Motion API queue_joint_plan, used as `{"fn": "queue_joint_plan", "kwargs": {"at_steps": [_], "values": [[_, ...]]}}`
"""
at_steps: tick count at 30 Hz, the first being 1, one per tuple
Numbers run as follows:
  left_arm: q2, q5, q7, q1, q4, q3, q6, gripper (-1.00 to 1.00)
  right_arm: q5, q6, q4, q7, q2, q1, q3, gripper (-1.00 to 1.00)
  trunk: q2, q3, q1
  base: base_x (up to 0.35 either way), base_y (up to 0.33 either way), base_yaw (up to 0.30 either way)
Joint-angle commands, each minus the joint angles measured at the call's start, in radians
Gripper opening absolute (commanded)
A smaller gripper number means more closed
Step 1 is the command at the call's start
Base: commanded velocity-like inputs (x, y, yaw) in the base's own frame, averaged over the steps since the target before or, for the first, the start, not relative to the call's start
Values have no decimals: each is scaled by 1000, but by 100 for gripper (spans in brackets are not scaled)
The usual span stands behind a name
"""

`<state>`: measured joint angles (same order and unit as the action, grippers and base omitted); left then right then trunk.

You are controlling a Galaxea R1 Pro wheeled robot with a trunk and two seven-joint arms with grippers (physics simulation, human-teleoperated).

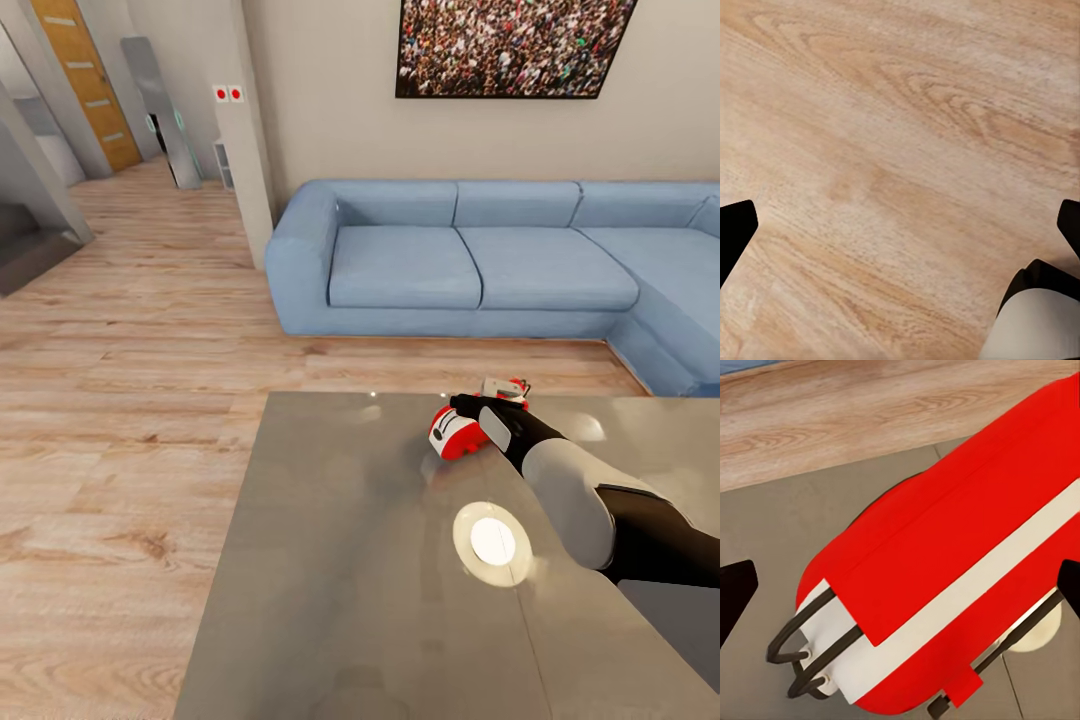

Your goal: Turn on the radio receiver that's on the table in the living room.

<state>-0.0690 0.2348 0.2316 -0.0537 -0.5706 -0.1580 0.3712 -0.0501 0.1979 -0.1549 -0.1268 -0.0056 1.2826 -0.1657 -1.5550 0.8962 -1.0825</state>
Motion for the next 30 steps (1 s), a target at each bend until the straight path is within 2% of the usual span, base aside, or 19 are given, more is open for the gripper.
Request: {"fn": "queue_joint_plan", "kwargs": {"at_steps": [1, 30], "values": [[0, 0, 0, 0, 0, 0, 0, 100, 0, 0, 0, 0, 0, 0, 0, 100, 0, 2, 0, 0, 0, 0], [-3, 1, 1, 0, 0, -2, 2, 100, -1, -2, 0, 3, -1, 0, 0, 100, 0, 6, 0, 0, 0, 0]]}}
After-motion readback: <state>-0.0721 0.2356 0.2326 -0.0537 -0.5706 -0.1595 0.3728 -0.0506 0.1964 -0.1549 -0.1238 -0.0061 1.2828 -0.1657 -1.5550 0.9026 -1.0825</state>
